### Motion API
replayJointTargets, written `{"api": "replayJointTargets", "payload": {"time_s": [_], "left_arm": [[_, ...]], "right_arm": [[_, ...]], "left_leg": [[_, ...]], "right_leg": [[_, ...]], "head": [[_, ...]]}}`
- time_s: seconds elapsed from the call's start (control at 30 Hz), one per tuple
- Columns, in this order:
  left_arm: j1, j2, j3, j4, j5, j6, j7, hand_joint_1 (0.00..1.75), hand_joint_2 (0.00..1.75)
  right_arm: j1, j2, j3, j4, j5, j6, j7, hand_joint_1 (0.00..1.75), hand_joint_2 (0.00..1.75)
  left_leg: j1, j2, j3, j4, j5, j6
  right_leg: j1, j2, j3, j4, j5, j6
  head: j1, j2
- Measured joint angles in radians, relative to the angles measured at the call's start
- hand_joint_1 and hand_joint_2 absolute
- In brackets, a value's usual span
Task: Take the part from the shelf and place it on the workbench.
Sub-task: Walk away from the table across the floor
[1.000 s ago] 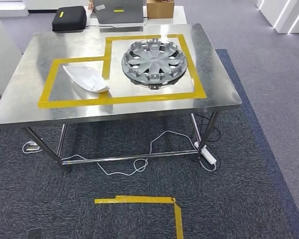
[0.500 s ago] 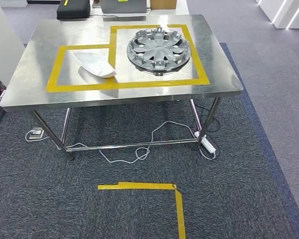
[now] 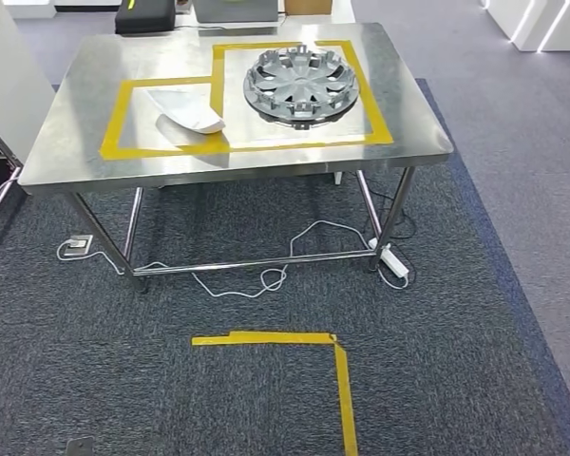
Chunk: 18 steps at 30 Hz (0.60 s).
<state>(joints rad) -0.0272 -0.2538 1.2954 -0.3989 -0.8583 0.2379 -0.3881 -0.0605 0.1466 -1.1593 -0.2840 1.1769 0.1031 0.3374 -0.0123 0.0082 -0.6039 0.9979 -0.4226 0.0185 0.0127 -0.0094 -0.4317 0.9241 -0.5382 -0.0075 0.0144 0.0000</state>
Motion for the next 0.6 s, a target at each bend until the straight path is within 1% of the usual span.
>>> {"api": "replayJointTargets", "payload": {"time_s": [0.03,0.07,0.1,0.13,0.17,0.2,0.23,0.27,0.3,0.33,0.37,0.4,0.43,0.47,0.5,0.53,0.57,0.6], "left_arm": [[0.0,0.0,0.002,0.0,0.0,0.0,0.0,0.0,0.0],[0.001,0.001,0.003,0.0,0.0,0.0,0.001,0.0,0.0],[0.001,0.001,0.004,0.001,0.001,0.0,0.001,0.0,0.0],[0.001,0.001,0.004,0.001,0.001,0.0,0.002,0.0,0.0],[0.001,0.001,0.004,0.001,0.001,0.0,0.002,0.0,0.0],[0.001,0.002,0.004,0.001,0.001,0.0,0.002,0.0,0.0],[0.0,0.002,0.004,0.001,0.0,0.0,0.002,0.0,0.0],[0.0,0.002,0.004,0.001,0.0,0.0,0.002,0.0,0.0],[-0.001,0.003,0.004,0.001,0.0,-0.001,0.002,0.0,0.0],[-0.001,0.003,0.004,0.001,0.0,-0.001,0.002,0.0,0.0],[-0.002,0.002,0.004,0.001,0.0,-0.001,0.002,0.0,0.0],[-0.003,0.002,0.005,0.001,0.0,-0.002,0.002,0.0,0.0],[-0.003,0.002,0.005,0.002,-0.001,-0.002,0.002,0.0,0.0],[-0.003,0.001,0.005,0.003,-0.002,-0.003,0.002,0.0,0.0],[-0.003,0.001,0.006,0.003,-0.003,-0.003,0.002,0.0,0.0],[-0.004,0.001,0.007,0.004,-0.003,-0.003,0.001,0.0,0.0],[-0.004,0.001,0.008,0.004,-0.003,-0.003,0.001,0.0,0.0],[-0.005,0.002,0.01,0.005,-0.003,-0.003,0.001,0.0,0.0]], "right_arm": [[0.0,0.0,0.0,0.001,0.0,0.0,0.0,0.0,0.0],[-0.001,0.0,0.0,0.003,0.0,0.0,0.0,0.0,0.0],[-0.001,-0.001,0.0,0.003,0.001,0.0,0.0,0.0,0.0],[-0.001,-0.001,0.0,0.003,0.001,0.0,0.0,0.0,0.0],[0.0,-0.001,0.0,0.003,0.001,0.0,0.0,0.0,0.0],[0.0,-0.001,0.0,0.003,0.001,0.0,0.0,0.0,0.0],[-0.001,-0.001,0.0,0.003,0.001,0.0,0.0,0.0,0.0],[-0.001,-0.001,0.0,0.003,0.001,0.0,0.0,0.0,0.0],[-0.001,-0.001,0.0,0.004,0.002,0.0,0.0,0.0,0.0],[-0.001,-0.001,0.0,0.004,0.004,0.0,0.0,0.0,0.0],[-0.002,-0.001,0.0,0.004,0.007,0.0,0.0,0.0,0.0],[-0.002,-0.001,0.0,0.005,0.01,0.0,0.0,0.0,0.0],[-0.002,-0.001,0.0,0.006,0.014,-0.001,0.0,0.0,0.0],[-0.001,-0.001,0.0,0.007,0.017,-0.002,0.0,0.0,0.0],[-0.001,-0.001,0.0,0.008,0.02,-0.002,-0.001,0.0,0.0],[0.0,-0.001,0.0,0.009,0.022,-0.003,-0.002,0.0,0.0],[0.001,-0.001,0.0,0.01,0.025,-0.004,-0.003,0.0,0.0],[0.001,-0.001,0.0,0.011,0.028,-0.004,-0.003,0.0,0.0]], "left_leg": [[0.001,-0.002,-0.007,0.02,-0.031,-0.006],[0.003,-0.004,-0.018,0.06,-0.08,-0.013],[0.007,-0.005,-0.029,0.117,-0.136,-0.019],[0.011,-0.005,-0.04,0.183,-0.182,-0.025],[0.016,-0.005,-0.044,0.239,-0.205,-0.03],[0.019,-0.005,-0.038,0.272,-0.202,-0.035],[0.023,-0.005,-0.018,0.271,-0.179,-0.04],[0.026,-0.005,0.019,0.235,-0.148,-0.044],[0.029,-0.006,0.068,0.172,-0.128,-0.047],[0.03,-0.009,0.117,0.099,-0.124,-0.047],[0.029,-0.011,0.152,0.042,-0.131,-0.043],[0.027,-0.013,0.171,0.005,-0.142,-0.036],[0.023,-0.013,0.174,-0.008,-0.145,-0.027],[0.023,-0.011,0.166,-0.008,-0.138,-0.016],[0.022,-0.009,0.157,-0.008,-0.128,-0.006],[0.023,-0.006,0.145,-0.009,-0.116,0.005],[0.024,-0.003,0.131,-0.011,-0.103,0.013],[0.023,-0.002,0.115,-0.01,-0.09,0.019]], "right_leg": [[-0.003,-0.002,-0.01,-0.003,0.013,-0.006],[-0.007,-0.004,-0.023,-0.004,0.026,-0.011],[-0.007,-0.005,-0.037,-0.001,0.037,-0.014],[-0.008,-0.007,-0.051,0.003,0.047,-0.014],[-0.008,-0.008,-0.067,0.01,0.057,-0.012],[-0.01,-0.009,-0.085,0.018,0.067,-0.009],[-0.012,-0.01,-0.105,0.029,0.075,-0.005],[-0.015,-0.01,-0.126,0.041,0.082,0.0],[-0.017,-0.01,-0.146,0.055,0.087,0.006],[-0.018,-0.01,-0.162,0.068,0.092,0.012],[-0.018,-0.01,-0.175,0.078,0.098,0.018],[-0.018,-0.01,-0.182,0.084,0.105,0.025],[-0.018,-0.01,-0.187,0.084,0.115,0.032],[-0.019,-0.009,-0.189,0.083,0.124,0.039],[-0.021,-0.007,-0.193,0.085,0.119,0.045],[-0.023,-0.004,-0.201,0.099,0.095,0.051],[-0.025,-0.001,-0.212,0.13,0.051,0.056],[-0.026,0.003,-0.225,0.181,-0.007,0.059]], "head": [[-0.002,0.0],[-0.004,0.0],[-0.007,0.0],[-0.009,0.0],[-0.01,0.0],[-0.01,0.0],[-0.01,0.0],[-0.01,0.0],[-0.01,0.0],[-0.011,0.0],[-0.011,0.0],[-0.011,0.0],[-0.01,0.0],[-0.01,0.0],[-0.01,0.0],[-0.009,0.0],[-0.007,0.0],[-0.004,0.0]]}}
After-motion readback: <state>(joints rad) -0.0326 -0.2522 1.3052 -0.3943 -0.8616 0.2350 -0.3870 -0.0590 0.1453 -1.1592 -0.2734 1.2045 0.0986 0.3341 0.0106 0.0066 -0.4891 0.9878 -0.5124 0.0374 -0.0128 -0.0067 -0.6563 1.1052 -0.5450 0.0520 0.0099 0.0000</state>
